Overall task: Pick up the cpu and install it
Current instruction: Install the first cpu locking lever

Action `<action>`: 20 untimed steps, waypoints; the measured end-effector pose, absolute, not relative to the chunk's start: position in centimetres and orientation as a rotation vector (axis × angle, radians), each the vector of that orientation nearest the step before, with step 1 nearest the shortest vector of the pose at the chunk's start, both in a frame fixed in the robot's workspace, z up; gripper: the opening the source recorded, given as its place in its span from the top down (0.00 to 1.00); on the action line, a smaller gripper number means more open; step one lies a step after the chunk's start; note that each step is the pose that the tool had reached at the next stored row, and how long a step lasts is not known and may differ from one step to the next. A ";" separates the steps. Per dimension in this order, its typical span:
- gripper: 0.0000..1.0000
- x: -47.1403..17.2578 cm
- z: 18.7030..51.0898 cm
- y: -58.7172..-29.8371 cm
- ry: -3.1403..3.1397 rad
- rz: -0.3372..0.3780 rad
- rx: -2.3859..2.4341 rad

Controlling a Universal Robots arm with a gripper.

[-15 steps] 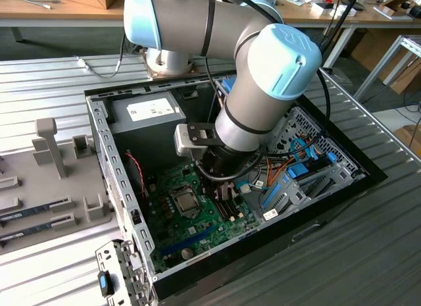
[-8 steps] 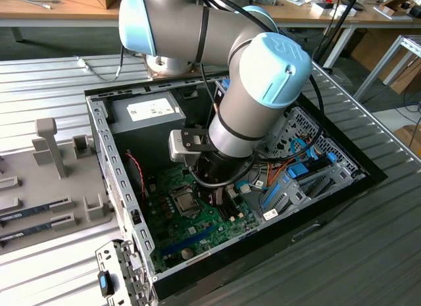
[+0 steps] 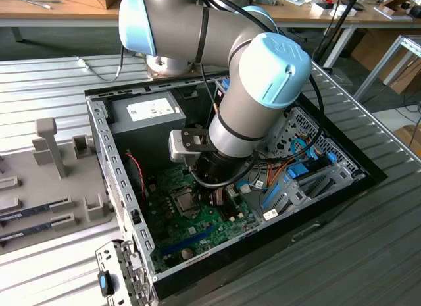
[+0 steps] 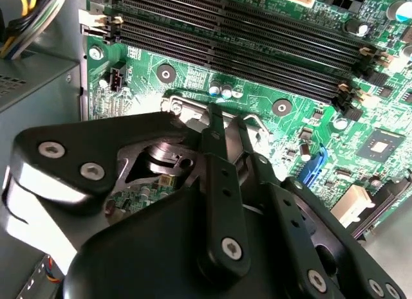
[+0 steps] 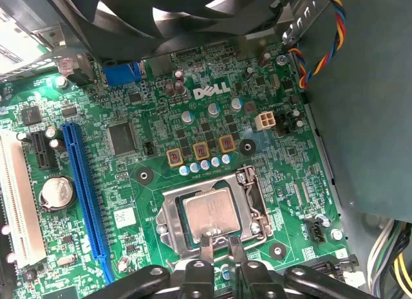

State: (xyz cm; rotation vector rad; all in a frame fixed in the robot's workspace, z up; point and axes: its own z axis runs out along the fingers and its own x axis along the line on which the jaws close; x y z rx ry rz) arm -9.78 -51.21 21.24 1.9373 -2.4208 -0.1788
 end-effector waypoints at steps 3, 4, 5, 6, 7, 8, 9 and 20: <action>0.69 -9.8 21.2 -51.2 -2.422 -0.179 1.936; 0.69 -9.8 21.2 -51.2 -2.426 -0.179 1.932; 0.69 -9.8 21.2 -51.2 -2.428 -0.179 1.929; 0.69 -9.8 21.3 -51.3 -2.431 -0.179 1.926; 0.69 -9.8 21.3 -51.3 -2.432 -0.179 1.924; 0.69 -9.8 21.4 -51.3 -2.433 -0.179 1.923; 0.69 -9.8 21.5 -51.3 -2.434 -0.179 1.923; 0.69 -9.8 21.6 -51.4 -2.564 -0.150 1.736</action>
